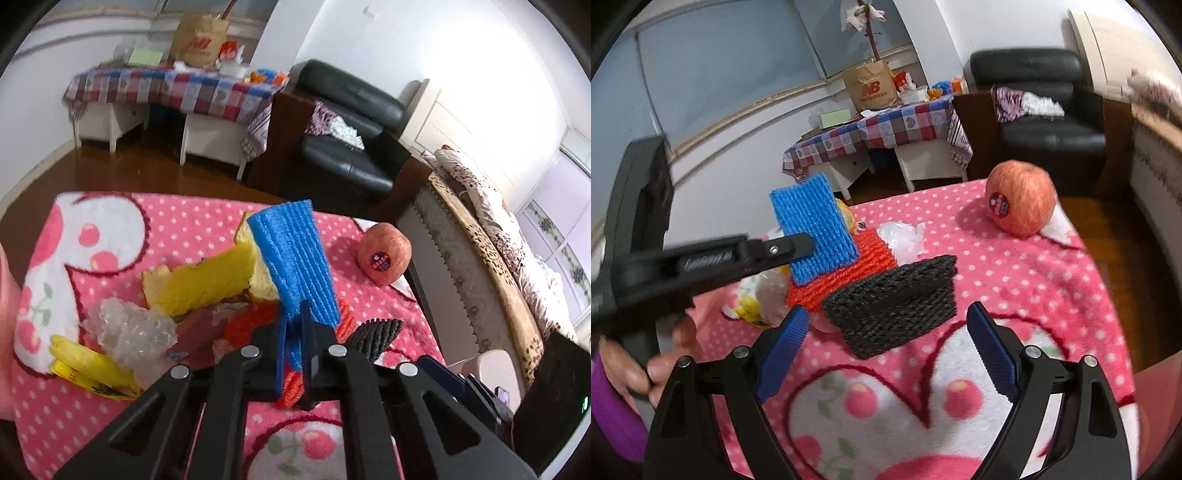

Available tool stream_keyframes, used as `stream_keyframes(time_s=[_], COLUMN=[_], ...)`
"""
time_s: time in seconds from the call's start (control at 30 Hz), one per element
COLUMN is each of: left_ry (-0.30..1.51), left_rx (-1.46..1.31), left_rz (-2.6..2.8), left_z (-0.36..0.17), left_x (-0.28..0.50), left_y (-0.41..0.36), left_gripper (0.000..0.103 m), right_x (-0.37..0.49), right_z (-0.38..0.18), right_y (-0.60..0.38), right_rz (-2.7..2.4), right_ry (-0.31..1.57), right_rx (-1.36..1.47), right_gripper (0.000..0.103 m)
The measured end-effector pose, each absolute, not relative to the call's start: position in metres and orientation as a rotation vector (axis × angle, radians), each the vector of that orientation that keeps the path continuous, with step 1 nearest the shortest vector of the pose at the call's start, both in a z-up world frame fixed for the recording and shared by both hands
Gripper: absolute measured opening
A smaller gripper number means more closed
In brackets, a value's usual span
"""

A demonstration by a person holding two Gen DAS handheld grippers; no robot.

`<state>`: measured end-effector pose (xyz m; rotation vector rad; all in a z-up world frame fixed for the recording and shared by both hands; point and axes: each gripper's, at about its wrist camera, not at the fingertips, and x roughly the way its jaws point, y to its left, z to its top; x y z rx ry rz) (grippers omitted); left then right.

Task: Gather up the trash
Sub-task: 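Grasp the blue foam net with the left tool while the right tool grasps the black foam net, then carry both foam nets to the pink bucket and open both tools to drop them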

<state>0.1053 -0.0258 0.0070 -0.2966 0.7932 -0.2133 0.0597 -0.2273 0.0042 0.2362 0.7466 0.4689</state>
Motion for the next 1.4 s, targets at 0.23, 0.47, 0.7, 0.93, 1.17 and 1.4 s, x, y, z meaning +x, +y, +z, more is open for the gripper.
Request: stream_keyframes(time_s=[0.23, 0.47, 0.7, 0.93, 1.17, 1.4], left_ry=[0.711, 0.682, 0.653, 0.652, 0.601, 0.542], left_rx=[-0.221, -0.211, -0.201, -0.236, -0.262, -0.280], left_rz=[-0.247, -0.254, -0.247, -0.231, -0.159, -0.050], left_z=[0.031, 0.037, 0.039, 0.036, 0.047, 0.058], left_x=[0.073, 0.050, 0.028, 0.023, 0.008, -0.012], left_y=[-0.024, -0.005, 0.013, 0.025, 0.051, 0.086], left_gripper=[0.005, 0.005, 0.005, 0.005, 0.005, 0.005], right_x=[0.084, 0.111, 0.110, 0.086, 0.064, 0.051], right_z=[-0.005, -0.024, -0.036, -0.003, 0.039, 0.076], right_y=[-0.227, -0.221, -0.215, -0.223, -0.219, -0.183], right_rz=[0.514, 0.486, 0.467, 0.414, 0.444, 0.584], right_ry=[0.844, 0.942, 0.980, 0.852, 0.687, 0.590], right_rx=[0.442, 0.579, 0.586, 0.457, 0.379, 0.273], right_gripper=[0.086, 0.055, 0.014, 0.014, 0.014, 0.014])
